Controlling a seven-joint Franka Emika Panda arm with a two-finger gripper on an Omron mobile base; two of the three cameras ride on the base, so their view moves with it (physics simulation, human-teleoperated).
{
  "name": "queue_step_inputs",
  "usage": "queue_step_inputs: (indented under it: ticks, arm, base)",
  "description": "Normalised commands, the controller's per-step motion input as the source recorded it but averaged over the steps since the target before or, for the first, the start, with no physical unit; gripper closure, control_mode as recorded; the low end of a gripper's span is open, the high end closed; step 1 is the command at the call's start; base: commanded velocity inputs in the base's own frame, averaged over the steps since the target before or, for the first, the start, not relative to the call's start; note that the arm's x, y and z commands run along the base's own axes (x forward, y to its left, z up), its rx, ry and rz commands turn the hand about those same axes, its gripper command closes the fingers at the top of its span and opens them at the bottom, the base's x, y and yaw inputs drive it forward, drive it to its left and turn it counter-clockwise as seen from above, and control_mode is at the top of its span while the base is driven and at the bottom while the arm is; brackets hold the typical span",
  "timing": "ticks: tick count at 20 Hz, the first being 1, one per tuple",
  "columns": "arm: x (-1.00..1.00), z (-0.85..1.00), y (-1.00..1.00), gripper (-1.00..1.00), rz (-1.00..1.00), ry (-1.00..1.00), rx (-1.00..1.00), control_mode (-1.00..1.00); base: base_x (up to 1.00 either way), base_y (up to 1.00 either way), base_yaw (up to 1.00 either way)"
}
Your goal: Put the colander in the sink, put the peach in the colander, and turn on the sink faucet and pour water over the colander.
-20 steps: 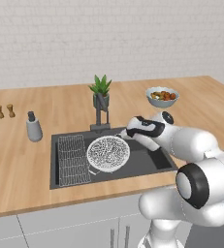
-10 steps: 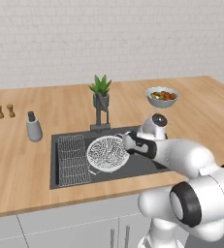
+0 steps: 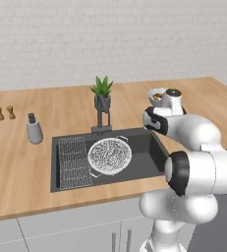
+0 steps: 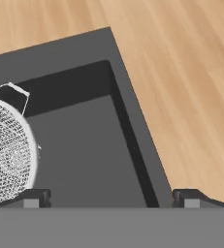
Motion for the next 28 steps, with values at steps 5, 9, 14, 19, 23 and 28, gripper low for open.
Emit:
queue_step_inputs:
  ticks: [5,9,14,19,23,28]
  arm:
    - [0.09,-0.11,-0.81,-1.00,-0.11,0.28,0.04,-1.00]
    - [-0.24,-0.45,-0.47,-1.00,-0.01,0.08,0.01,-1.00]
    - [-0.51,-0.76,-0.54,-1.00,0.00,0.00,0.02,-1.00]
    - [-0.91,-0.19,-0.68,-1.00,0.00,0.00,0.04,-1.00]
    - [-0.91,0.00,-0.34,-1.00,0.00,-0.01,0.09,-1.00]
    - [-0.17,-0.01,0.08,-1.00,0.00,0.00,0.01,-1.00]
  base:
    - [0.00,0.00,0.00]
    - [0.00,0.00,0.00]
    - [0.00,0.00,0.00]
    - [0.00,0.00,0.00]
    - [0.00,0.00,0.00]
    - [0.00,0.00,0.00]
